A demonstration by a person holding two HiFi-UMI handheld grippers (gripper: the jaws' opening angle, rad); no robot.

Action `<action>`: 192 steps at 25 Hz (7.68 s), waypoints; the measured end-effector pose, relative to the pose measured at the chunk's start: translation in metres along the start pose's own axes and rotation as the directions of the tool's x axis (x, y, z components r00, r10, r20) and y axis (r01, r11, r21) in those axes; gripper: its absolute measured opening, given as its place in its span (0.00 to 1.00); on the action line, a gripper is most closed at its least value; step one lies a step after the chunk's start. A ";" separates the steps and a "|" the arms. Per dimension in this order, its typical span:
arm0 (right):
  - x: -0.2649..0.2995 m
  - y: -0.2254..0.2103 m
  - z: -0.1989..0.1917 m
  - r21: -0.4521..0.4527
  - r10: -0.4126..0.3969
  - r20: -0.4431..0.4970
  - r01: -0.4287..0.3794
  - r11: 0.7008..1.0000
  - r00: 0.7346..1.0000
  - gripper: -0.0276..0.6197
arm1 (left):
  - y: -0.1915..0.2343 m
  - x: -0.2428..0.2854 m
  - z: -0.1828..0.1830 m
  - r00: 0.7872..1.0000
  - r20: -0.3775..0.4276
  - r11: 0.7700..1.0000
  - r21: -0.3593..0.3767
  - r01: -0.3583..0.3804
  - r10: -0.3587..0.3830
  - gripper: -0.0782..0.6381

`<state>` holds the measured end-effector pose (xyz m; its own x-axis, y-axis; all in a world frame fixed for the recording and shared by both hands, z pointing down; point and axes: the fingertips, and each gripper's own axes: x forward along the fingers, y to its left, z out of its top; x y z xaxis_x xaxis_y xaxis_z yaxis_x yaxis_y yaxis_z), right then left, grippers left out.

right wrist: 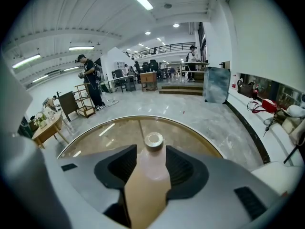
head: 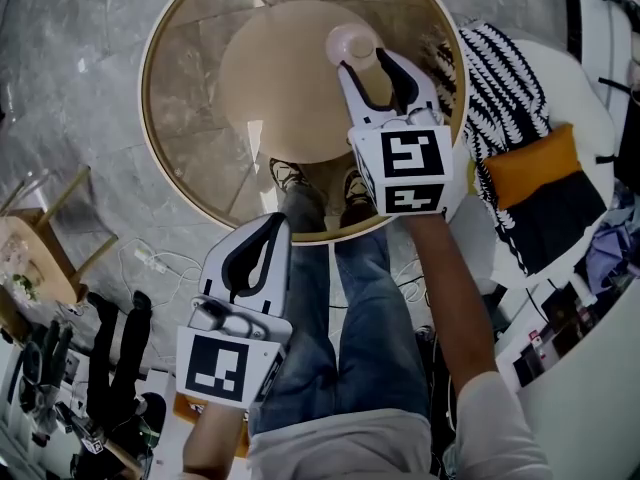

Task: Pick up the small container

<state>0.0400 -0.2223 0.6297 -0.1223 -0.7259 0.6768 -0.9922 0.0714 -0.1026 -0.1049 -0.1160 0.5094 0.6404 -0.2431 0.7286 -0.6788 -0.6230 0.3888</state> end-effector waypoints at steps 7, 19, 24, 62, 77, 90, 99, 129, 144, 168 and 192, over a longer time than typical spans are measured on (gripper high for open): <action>0.010 -0.004 0.001 0.008 -0.022 0.002 0.022 1.000 1.000 0.36 | 0.004 0.002 -0.003 1.000 -0.011 1.000 -0.011 -0.005 0.005 0.13; 0.020 -0.007 0.003 0.014 -0.059 0.012 0.059 0.998 0.998 0.34 | 0.014 0.001 -0.006 1.000 -0.009 1.000 -0.016 -0.003 0.003 0.13; 0.022 -0.009 0.001 -0.001 -0.080 0.003 0.080 0.997 0.997 0.30 | 0.017 -0.002 -0.004 1.000 0.001 1.000 -0.018 -0.002 0.002 0.13; -0.010 0.003 -0.011 -0.083 -0.004 -0.029 0.002 0.997 1.000 0.27 | 0.001 -0.019 -0.008 1.000 0.017 1.000 -0.001 0.004 -0.004 0.13; -0.055 0.025 0.009 -0.100 0.072 0.008 -0.071 0.992 0.997 0.27 | -0.015 -0.036 0.002 0.997 0.071 1.000 -0.005 -0.010 0.010 0.13; -0.095 0.034 0.020 -0.102 0.119 0.027 -0.116 0.988 0.992 0.27 | -0.035 -0.052 0.007 0.995 0.096 0.999 0.011 -0.037 0.036 0.13; -0.128 0.040 0.032 -0.123 0.146 0.035 -0.140 0.982 0.989 0.27 | -0.051 -0.066 0.012 0.992 0.121 0.999 0.017 -0.046 0.044 0.13; -0.227 0.053 0.056 -0.184 0.224 0.028 -0.216 0.959 0.974 0.27 | -0.100 -0.105 0.037 0.978 0.203 0.997 0.056 -0.062 0.049 0.13; -0.275 0.058 0.087 -0.209 0.243 0.028 -0.231 0.950 0.970 0.27 | -0.120 -0.134 0.057 0.968 0.246 0.997 0.045 -0.067 0.054 0.13; -0.332 0.064 0.130 -0.231 0.294 0.055 -0.275 0.933 0.954 0.27 | -0.154 -0.178 0.064 0.960 0.269 0.995 0.029 -0.094 0.083 0.13; -0.403 0.069 0.153 -0.273 0.347 0.071 -0.316 0.908 0.935 0.27 | -0.195 -0.225 0.095 0.925 0.374 0.994 0.055 -0.096 0.068 0.13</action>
<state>0.0245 -0.0294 0.2376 -0.4570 -0.7028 0.5451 -0.8697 0.4817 -0.1080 -0.0826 -0.0107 0.2168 0.6804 -0.5455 0.4893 -0.7160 -0.6369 0.2857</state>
